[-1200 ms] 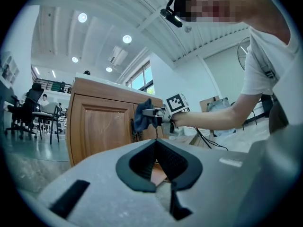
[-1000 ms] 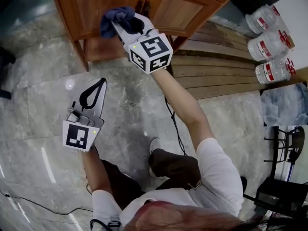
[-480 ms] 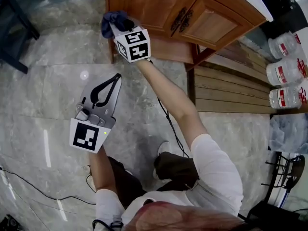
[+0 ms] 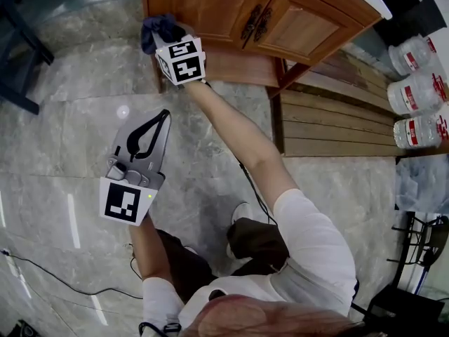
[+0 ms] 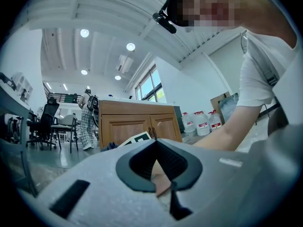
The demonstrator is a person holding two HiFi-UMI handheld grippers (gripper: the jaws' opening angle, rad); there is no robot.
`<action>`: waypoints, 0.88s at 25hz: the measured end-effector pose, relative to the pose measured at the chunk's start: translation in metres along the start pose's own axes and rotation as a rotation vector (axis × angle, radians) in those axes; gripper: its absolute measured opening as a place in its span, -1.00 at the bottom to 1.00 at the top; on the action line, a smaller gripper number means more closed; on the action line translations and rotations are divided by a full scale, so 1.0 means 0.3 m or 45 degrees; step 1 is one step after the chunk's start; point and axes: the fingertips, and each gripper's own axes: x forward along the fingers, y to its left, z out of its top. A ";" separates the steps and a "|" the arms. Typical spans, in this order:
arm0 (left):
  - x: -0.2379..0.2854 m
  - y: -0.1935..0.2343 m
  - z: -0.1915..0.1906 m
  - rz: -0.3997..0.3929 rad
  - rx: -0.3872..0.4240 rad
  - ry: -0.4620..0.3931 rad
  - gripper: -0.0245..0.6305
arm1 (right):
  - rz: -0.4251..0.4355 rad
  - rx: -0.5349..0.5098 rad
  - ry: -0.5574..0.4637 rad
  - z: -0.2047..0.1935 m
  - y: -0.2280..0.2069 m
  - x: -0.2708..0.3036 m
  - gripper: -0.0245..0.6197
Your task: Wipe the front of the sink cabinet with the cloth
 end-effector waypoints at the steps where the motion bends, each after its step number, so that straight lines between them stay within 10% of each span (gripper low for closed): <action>1: 0.002 -0.008 0.000 -0.007 0.003 0.004 -0.91 | -0.008 0.000 0.003 -0.005 -0.015 -0.009 -0.58; 22: 0.127 -0.092 -0.031 -0.113 -0.019 -0.004 -0.91 | -0.360 -0.023 0.063 -0.126 -0.470 -0.355 -0.58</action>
